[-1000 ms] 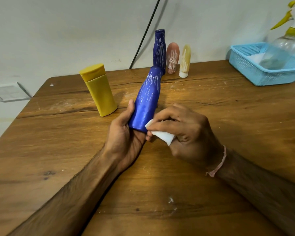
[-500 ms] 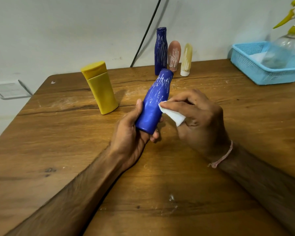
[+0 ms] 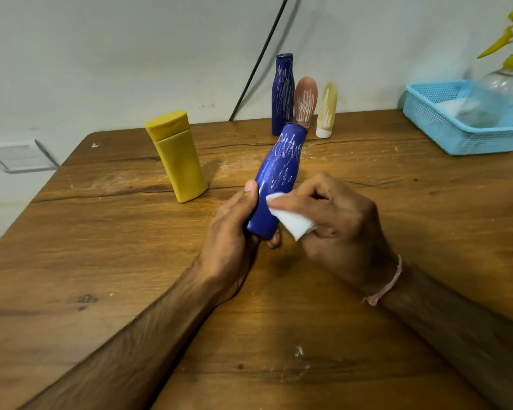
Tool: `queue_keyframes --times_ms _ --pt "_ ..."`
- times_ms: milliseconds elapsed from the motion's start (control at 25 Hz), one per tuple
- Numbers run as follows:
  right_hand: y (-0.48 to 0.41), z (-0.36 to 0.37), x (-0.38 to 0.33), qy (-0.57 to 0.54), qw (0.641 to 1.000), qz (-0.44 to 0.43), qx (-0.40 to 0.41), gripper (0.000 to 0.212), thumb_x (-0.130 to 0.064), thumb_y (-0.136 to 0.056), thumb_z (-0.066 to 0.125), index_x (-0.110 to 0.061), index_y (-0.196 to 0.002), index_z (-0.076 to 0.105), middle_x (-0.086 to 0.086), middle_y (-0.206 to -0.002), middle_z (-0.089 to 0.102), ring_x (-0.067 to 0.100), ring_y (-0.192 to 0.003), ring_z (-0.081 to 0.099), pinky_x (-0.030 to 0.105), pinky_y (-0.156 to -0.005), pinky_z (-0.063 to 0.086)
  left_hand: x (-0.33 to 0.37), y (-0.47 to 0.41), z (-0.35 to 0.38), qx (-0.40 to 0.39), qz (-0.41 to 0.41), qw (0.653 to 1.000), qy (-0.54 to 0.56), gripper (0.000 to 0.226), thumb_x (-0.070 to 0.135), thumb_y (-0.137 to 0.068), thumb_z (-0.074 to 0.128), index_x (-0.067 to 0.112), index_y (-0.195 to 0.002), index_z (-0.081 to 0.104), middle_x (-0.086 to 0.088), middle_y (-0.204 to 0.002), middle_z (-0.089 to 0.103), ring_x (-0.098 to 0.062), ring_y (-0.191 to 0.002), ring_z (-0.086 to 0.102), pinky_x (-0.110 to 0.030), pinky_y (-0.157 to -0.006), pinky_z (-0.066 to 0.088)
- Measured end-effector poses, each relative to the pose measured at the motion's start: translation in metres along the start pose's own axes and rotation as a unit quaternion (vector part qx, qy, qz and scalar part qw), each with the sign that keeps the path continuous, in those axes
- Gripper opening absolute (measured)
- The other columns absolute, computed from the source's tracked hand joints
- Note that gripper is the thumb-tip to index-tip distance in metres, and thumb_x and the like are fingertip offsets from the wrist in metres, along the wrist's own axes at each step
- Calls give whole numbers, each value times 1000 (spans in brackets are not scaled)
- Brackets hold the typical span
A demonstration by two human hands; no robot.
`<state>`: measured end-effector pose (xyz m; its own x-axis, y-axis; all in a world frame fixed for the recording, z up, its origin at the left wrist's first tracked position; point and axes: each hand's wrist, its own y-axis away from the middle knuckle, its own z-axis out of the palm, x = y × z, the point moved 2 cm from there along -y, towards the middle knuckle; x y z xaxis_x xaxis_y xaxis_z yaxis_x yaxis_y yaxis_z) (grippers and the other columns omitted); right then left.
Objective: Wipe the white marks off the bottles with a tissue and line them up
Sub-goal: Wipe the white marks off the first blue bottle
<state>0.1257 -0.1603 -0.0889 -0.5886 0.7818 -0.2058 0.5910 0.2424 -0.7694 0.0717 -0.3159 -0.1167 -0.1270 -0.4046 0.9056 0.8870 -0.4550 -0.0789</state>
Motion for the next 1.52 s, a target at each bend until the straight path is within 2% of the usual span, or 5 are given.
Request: queue_keyframes --times_ms 160,400,880,1320,1520 --pt "-1 -5 9 23 998 43 41 33 1 -79 82 -2 -111 76 14 -97 66 9 -89 55 7 -78 43 -1 1 0 6 1 1000 -4 56 38 -103 47 -13 -124 54 -23 -95 58 -30 -67 49 -39 -61 40" --pt "-4 -11 15 31 994 71 73 34 2 -81 81 -4 -114 75 14 -98 66 15 -89 60 8 -78 46 -1 1 1 -14 0 999 -30 48 40 -105 42 1 -127 59 -20 -92 63 -26 -71 53 -39 -62 40" --pt "-2 -1 0 16 999 18 26 31 -9 -85 78 -3 -114 75 14 -102 67 15 -93 61 15 -81 50 1 4 6 -34 16 998 -55 47 36 -103 41 -8 -118 52 -18 -98 53 -21 -74 51 -39 -62 38" --pt "-3 -6 4 22 996 50 65 31 7 -78 80 -2 -108 77 14 -98 67 17 -88 63 21 -74 52 -3 6 9 -55 29 992 -107 36 38 -103 41 9 -114 59 -14 -93 55 -22 -75 52 -38 -64 39" --pt "-6 -12 4 39 994 64 79 32 4 -76 76 -1 -107 77 15 -99 67 12 -91 58 7 -81 43 -3 7 11 -78 44 987 -135 35 34 -106 37 9 -116 59 -17 -94 54 -26 -76 47 -37 -63 38"
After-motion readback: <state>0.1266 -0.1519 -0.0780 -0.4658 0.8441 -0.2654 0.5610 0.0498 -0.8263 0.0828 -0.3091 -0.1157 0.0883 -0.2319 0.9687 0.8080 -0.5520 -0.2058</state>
